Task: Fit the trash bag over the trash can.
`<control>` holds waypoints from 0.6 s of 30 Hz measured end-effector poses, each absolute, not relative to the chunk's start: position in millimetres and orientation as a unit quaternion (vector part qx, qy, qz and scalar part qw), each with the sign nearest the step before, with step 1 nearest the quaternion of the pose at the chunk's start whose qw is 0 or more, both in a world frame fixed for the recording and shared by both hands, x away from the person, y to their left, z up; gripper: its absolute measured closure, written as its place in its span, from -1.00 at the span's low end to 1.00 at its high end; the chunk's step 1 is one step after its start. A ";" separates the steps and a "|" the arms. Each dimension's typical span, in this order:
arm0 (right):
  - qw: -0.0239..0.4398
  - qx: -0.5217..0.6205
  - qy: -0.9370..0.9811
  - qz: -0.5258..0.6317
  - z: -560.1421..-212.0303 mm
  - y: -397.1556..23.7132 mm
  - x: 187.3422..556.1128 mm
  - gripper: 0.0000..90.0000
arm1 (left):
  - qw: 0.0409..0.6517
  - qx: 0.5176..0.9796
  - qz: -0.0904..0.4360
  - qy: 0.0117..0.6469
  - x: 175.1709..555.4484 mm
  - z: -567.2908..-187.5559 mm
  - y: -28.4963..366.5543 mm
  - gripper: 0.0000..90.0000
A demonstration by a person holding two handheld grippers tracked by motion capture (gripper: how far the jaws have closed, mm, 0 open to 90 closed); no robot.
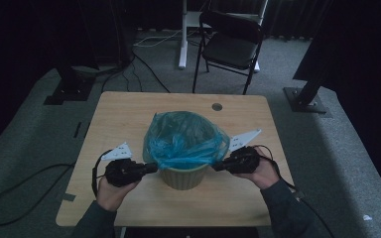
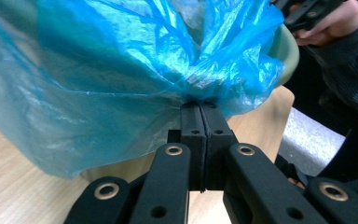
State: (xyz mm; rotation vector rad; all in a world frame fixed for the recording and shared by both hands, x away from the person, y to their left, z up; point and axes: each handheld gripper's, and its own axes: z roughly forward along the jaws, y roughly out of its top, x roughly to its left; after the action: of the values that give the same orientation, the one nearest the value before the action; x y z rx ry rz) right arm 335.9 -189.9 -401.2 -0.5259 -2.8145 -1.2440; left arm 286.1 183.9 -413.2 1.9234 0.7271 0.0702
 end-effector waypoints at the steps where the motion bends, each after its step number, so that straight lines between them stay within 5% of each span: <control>1: 0.012 -0.171 -0.904 -0.392 -404.4 -189.2 336.7 1.00 | 0.516 0.802 0.027 0.300 285.3 -413.8 182.2 0.99; 18: 0.007 -0.186 -0.905 -0.382 -408.6 -195.1 340.3 1.00 | 0.490 0.813 0.006 0.315 288.9 -432.7 173.3 0.99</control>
State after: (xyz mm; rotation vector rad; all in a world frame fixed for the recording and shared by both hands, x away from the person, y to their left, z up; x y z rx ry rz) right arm 340.3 -195.1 -408.6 -0.5804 -2.8309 -1.1961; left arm 288.9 173.3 -432.7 1.9755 0.7651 0.0154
